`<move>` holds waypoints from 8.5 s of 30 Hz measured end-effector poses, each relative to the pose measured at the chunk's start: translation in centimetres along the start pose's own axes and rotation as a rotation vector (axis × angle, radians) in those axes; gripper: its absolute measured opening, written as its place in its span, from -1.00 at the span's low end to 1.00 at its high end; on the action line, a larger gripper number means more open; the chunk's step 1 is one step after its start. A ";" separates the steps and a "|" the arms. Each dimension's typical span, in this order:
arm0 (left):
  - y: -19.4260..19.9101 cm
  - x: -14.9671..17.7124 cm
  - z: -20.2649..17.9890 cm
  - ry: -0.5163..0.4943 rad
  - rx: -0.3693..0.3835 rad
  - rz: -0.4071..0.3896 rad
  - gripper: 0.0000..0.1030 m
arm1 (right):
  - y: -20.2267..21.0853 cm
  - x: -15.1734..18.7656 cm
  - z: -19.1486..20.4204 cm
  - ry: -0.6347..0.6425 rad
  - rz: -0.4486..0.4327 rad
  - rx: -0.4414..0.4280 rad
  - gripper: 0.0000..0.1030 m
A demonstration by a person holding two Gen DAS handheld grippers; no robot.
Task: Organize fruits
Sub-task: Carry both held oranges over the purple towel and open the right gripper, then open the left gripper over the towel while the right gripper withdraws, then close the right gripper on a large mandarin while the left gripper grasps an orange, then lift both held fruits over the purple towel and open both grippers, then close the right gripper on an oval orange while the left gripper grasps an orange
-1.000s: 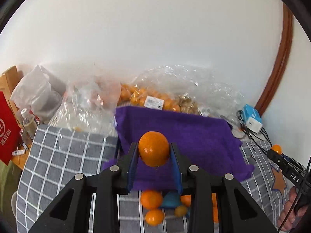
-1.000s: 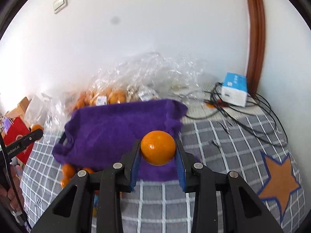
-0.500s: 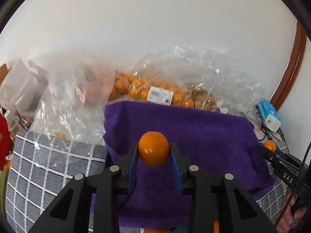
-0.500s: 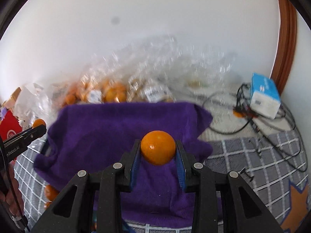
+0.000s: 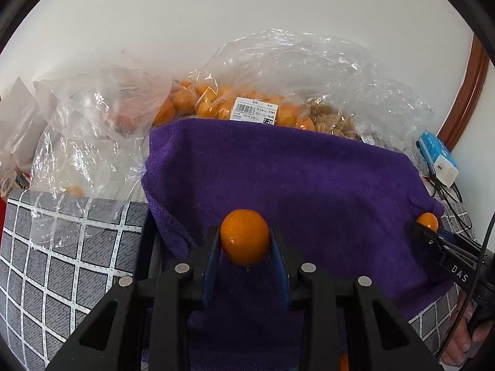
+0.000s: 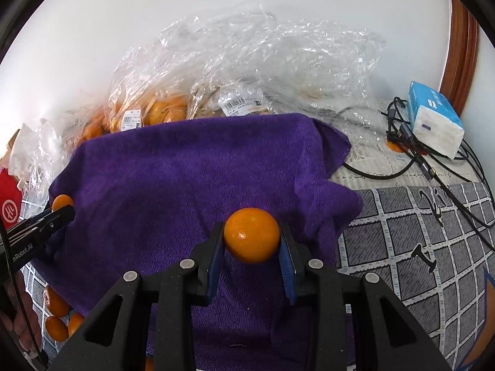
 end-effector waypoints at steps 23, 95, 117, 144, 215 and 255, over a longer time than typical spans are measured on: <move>2.3 -0.9 -1.7 -0.048 -0.020 -0.056 0.00 | 5.2 -0.3 0.1 0.006 -0.103 0.005 0.33; 6.9 11.6 -1.8 -0.029 0.113 -0.011 -0.03 | 9.2 11.4 -2.1 0.021 -0.080 -0.074 -0.20; 9.1 11.7 -1.9 0.031 0.212 -0.131 -0.40 | 10.0 11.7 -2.4 -0.007 -0.109 -0.108 -0.20; 12.8 -2.0 -1.1 -0.038 0.130 -0.361 -0.40 | 12.4 -3.0 -2.1 -0.036 -0.297 -0.083 -0.20; 8.4 0.7 -0.8 -0.076 0.045 -0.238 -0.10 | 10.2 5.9 2.9 0.070 -0.144 -0.166 -0.26; 4.3 9.3 -1.8 -0.034 0.088 0.001 0.00 | 6.1 9.4 1.3 0.038 -0.011 -0.127 -0.35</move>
Point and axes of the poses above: each gripper's, at about its wrist camera, not at the fingertips, and y roughly against the way its jaws point, z to its left, x to its underside, the point moved 8 cm from there along -y, roughly the way its jaws point, and after that the axes turned 15 degrees about x, right-handed, at the moved point
